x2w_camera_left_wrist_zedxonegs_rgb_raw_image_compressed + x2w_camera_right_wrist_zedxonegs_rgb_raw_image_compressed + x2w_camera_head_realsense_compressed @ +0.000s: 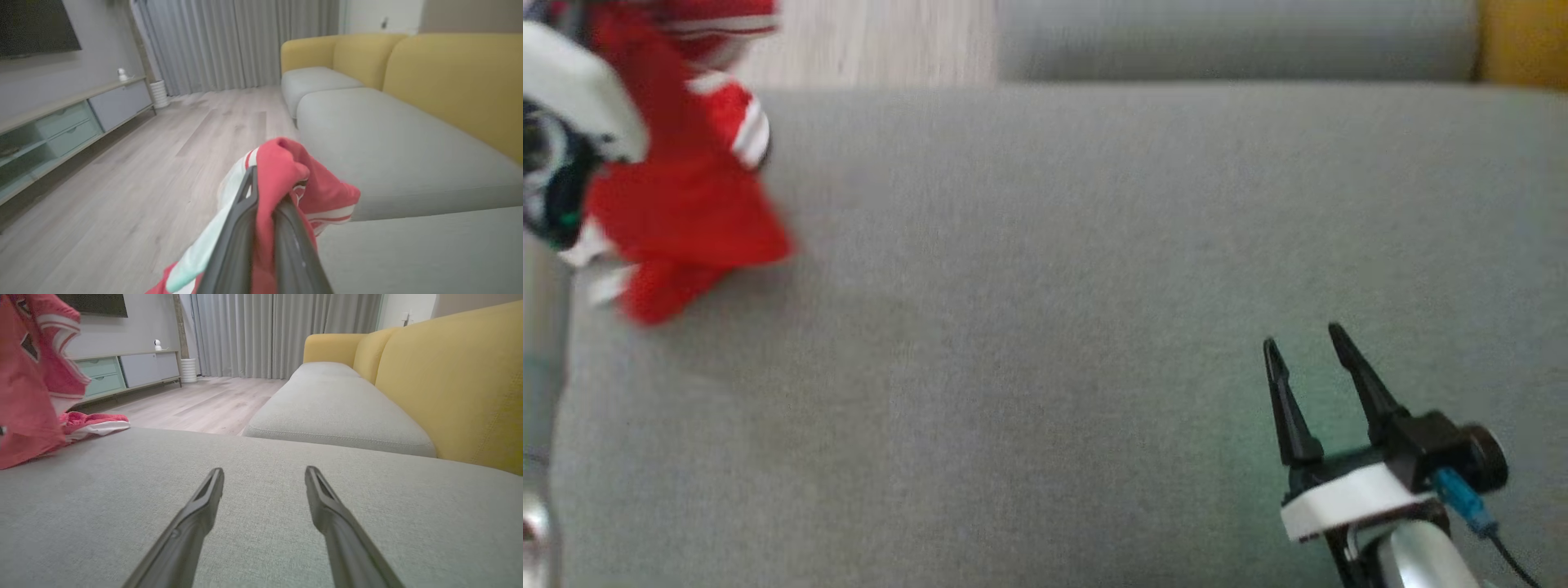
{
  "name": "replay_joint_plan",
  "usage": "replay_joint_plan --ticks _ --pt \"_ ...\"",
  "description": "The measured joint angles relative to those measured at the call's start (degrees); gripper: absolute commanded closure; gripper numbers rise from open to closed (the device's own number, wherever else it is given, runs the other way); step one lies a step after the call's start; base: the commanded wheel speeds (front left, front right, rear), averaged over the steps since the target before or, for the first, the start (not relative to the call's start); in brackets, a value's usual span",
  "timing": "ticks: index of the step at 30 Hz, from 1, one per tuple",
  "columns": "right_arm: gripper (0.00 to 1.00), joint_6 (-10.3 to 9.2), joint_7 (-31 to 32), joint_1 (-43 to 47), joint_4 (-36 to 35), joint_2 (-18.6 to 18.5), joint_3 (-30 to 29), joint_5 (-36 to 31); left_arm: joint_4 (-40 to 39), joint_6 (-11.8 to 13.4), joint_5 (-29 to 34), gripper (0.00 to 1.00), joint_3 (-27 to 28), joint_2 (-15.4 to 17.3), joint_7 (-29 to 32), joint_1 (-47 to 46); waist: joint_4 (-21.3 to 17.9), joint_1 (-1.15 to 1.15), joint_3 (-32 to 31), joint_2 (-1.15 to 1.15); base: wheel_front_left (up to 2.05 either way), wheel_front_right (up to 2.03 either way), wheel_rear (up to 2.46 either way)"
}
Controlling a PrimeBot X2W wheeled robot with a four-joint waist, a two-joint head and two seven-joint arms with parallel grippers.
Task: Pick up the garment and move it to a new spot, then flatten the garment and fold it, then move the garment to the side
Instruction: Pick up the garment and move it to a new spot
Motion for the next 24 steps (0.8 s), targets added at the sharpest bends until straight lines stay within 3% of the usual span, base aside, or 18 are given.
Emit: replay_joint_plan --ticks 4,7,14,20,24 --pt "0.00 0.01 0.0 2.2 0.6 0.0 -0.2 1.6 -4.4 -0.4 -2.2 1.00 -2.6 -3.5 3.4 -1.4 -1.2 -0.01 -5.3 0.00 0.00 0.00 0.00" --pt "0.00 0.00 0.0 2.5 0.5 0.1 -0.6 2.7 -7.7 0.5 -4.4 1.00 -3.1 -8.9 6.1 -4.5 -3.5 -0.01 -8.2 0.00 0.00 0.00 0.00" --pt "0.00 0.00 0.0 3.1 0.2 0.1 -0.2 4.2 -8.9 6.5 -7.2 1.00 -4.9 -21.6 6.1 -4.6 -7.3 0.01 -7.8 0.00 0.00 0.00 0.00" --pt "0.00 0.00 0.0 1.0 -0.1 0.1 2.3 4.8 -3.6 9.8 -8.5 1.00 -4.3 -23.0 0.4 3.3 -9.7 0.03 -3.3 0.00 0.00 0.00 0.00" --pt "0.00 0.01 0.0 -3.5 -0.7 0.0 2.9 4.8 1.6 10.9 -6.9 1.00 -3.7 -20.9 -8.2 9.8 -11.7 0.03 0.8 0.00 0.00 0.00 0.00"
